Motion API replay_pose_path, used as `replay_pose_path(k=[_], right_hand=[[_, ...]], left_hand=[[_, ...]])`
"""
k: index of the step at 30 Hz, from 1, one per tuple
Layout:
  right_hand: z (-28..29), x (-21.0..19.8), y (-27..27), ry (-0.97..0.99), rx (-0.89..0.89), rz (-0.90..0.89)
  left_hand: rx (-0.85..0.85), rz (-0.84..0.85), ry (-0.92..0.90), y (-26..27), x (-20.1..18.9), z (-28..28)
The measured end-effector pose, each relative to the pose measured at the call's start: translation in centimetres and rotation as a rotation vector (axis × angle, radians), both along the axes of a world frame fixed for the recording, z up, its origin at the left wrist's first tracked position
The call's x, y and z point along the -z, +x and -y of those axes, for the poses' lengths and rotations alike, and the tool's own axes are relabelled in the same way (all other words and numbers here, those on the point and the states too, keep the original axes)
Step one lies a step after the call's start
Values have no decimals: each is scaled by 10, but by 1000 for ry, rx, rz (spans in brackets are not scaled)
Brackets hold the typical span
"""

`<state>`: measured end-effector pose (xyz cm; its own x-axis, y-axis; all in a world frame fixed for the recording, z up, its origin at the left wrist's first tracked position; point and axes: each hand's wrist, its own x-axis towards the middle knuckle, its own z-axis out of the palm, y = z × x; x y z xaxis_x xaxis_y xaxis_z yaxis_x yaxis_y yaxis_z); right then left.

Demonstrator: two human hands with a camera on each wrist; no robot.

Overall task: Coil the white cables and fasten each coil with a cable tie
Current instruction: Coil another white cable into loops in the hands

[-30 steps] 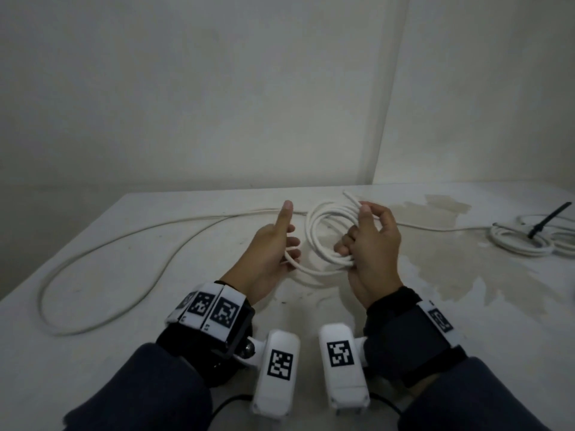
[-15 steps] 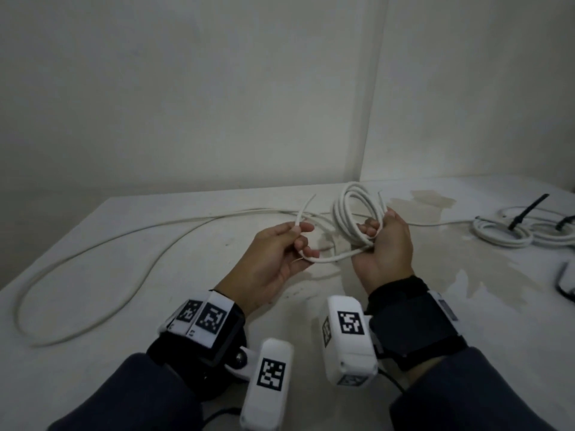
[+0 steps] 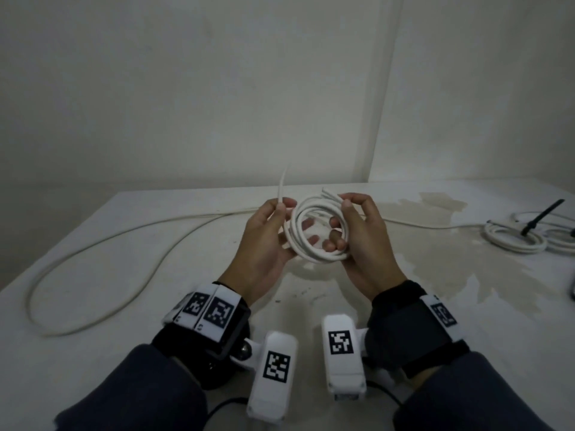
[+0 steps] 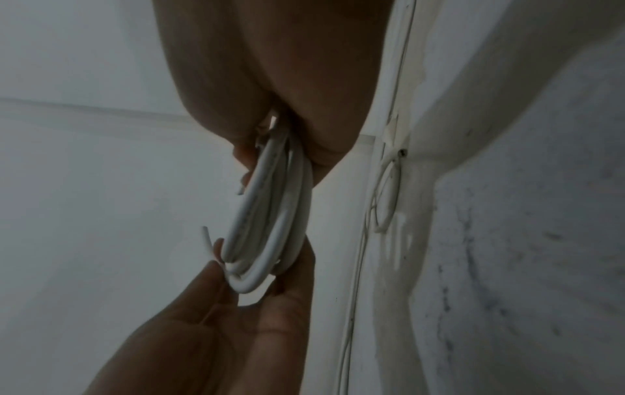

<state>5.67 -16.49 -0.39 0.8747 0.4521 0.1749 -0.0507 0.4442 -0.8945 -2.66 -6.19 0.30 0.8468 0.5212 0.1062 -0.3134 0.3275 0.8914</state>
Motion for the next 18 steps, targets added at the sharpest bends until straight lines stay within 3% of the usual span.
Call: replay_pose_path(k=[3, 12, 18], right_hand=[[0, 0, -1, -37, -15, 32], [-9, 0, -16, -55, -80, 89], [-10, 6, -14, -76, -89, 58]], left_hand=[[117, 42, -25, -3, -2, 4], [26, 23, -272, 1, -1, -4], [104, -43, -191, -4, -6, -3]])
